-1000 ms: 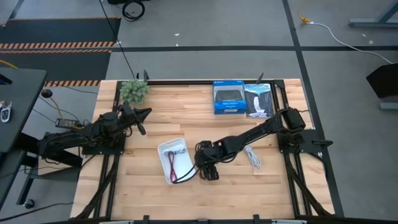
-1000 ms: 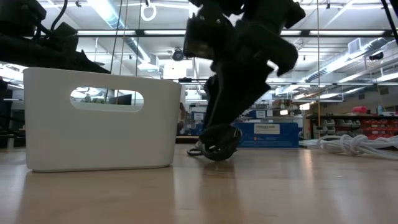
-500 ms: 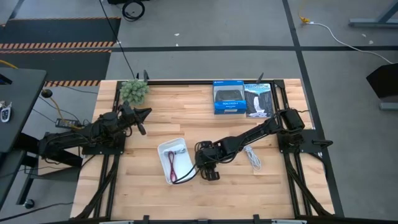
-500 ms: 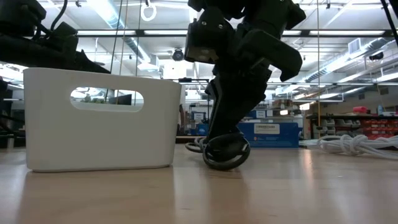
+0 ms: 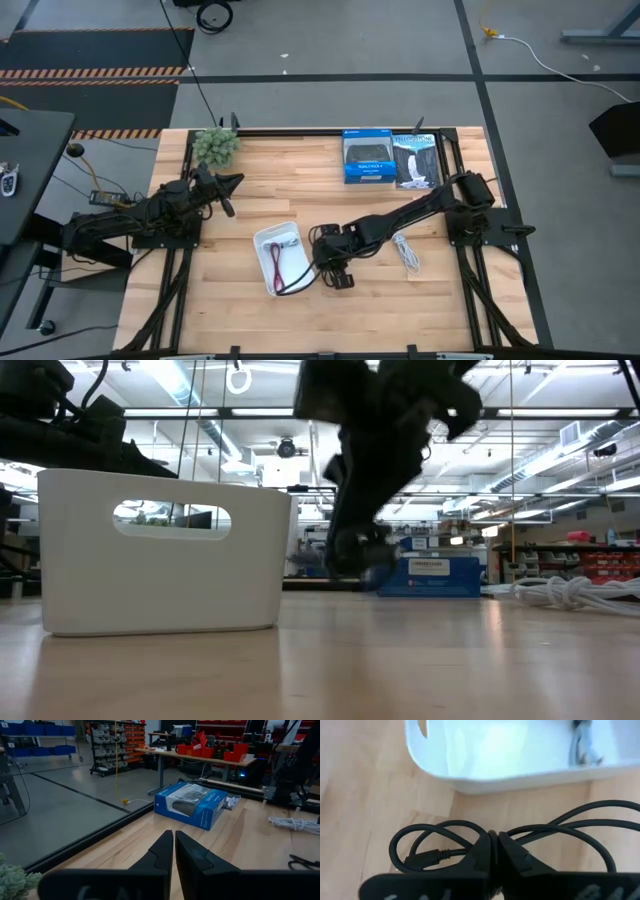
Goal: Pick and place USB-C Cables
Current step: Put the black charger cable into the white bin
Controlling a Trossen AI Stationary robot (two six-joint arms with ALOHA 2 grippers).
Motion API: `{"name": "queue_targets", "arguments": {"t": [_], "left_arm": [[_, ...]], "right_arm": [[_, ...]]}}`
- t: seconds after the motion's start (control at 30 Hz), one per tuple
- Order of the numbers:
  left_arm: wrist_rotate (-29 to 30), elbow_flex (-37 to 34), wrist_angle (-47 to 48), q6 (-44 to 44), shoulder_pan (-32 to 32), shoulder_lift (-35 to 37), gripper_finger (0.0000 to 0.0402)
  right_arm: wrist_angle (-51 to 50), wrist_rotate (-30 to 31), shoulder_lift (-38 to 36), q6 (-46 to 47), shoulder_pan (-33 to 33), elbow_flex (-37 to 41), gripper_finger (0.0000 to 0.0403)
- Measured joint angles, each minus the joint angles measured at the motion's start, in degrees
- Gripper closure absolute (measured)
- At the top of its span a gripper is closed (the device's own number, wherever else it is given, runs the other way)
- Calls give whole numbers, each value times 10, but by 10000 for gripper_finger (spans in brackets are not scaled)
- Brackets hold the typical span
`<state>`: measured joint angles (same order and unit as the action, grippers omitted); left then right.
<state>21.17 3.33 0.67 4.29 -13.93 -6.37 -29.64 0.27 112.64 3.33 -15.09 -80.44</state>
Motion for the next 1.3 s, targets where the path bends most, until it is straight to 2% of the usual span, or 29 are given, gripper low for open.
{"name": "queue_targets", "arguments": {"t": [0.43, 0.6, 0.73, 0.97, 1.3], "left_arm": [[0, 0, 0, 0, 0, 0, 377], [0, 0, 0, 0, 0, 0, 377], [0, 0, 0, 0, 0, 0, 377], [0, 0, 0, 0, 0, 0, 377], [0, 0, 1, 0, 0, 0, 377]], "right_arm": [[-56, 16, -52, -59, 14, -135, 387], [-44, 17, -56, -59, 26, -209, 387], [23, 17, -56, -49, 31, -242, 387], [95, 17, -49, -29, 33, -246, 387], [184, 11, -25, -1, 31, -171, 387]]}}
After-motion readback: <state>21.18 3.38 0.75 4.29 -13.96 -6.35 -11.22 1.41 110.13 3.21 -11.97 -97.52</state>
